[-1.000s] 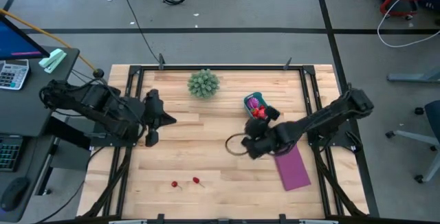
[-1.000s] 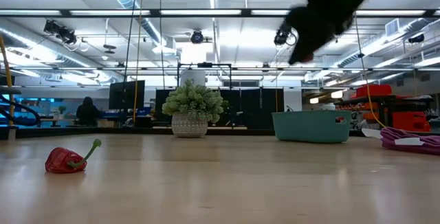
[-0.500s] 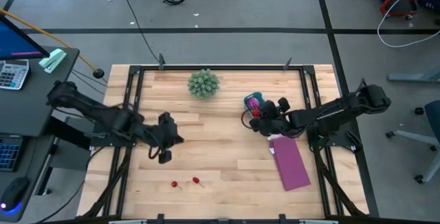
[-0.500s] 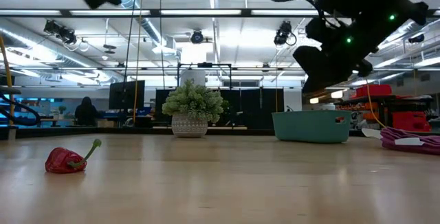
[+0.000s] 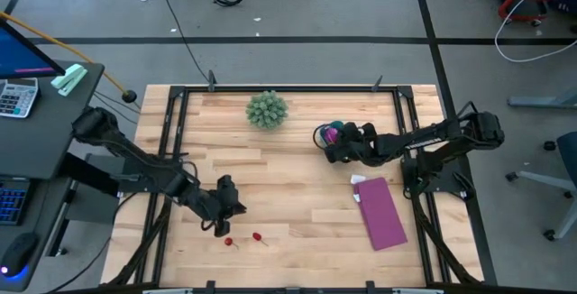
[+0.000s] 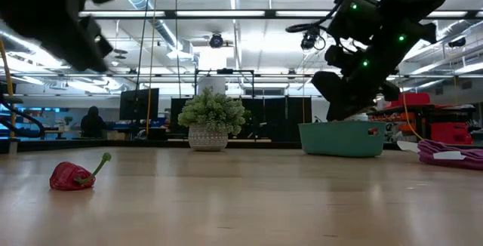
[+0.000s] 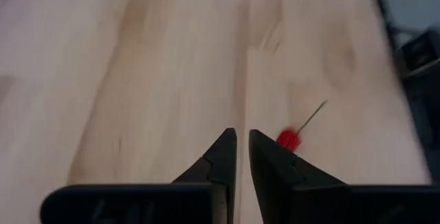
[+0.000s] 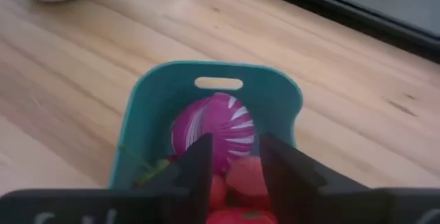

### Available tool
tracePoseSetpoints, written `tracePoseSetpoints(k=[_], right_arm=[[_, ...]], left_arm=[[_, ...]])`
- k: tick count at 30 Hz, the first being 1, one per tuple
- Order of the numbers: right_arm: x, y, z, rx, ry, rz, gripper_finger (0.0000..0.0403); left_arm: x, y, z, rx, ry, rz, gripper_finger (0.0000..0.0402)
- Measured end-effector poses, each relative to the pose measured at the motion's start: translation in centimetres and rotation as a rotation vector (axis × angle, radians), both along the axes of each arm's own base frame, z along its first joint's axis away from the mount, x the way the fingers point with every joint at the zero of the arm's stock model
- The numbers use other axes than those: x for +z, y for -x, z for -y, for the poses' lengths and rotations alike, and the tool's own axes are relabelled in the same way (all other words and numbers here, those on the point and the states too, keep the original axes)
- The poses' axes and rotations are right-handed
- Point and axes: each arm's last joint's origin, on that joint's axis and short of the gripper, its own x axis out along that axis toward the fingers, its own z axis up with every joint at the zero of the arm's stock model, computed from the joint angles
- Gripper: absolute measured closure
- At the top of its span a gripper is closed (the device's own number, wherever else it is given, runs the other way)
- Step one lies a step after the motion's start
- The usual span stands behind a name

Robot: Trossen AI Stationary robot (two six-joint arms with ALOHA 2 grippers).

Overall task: Pick and placing Produce into tupperware
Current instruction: Put the red cherry into the blue bin

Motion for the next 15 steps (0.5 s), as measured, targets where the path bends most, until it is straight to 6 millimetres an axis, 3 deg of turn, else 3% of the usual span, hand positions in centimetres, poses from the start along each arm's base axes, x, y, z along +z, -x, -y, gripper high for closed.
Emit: tracePoseSetpoints(k=[8,15], right_arm=[[1.0,-1.3,0.2,0.111,0.015,0.094,0.0249],[1.7,-2.6,-1.8,0.378,-0.069,0.193,0.0245]], left_arm=[[-2.5,-1.0,1.4,-0.022,-0.020,-0.034,0.0348],[-2.7,-0.1,2.8,-0.101,-0.042,-0.038,0.0315]])
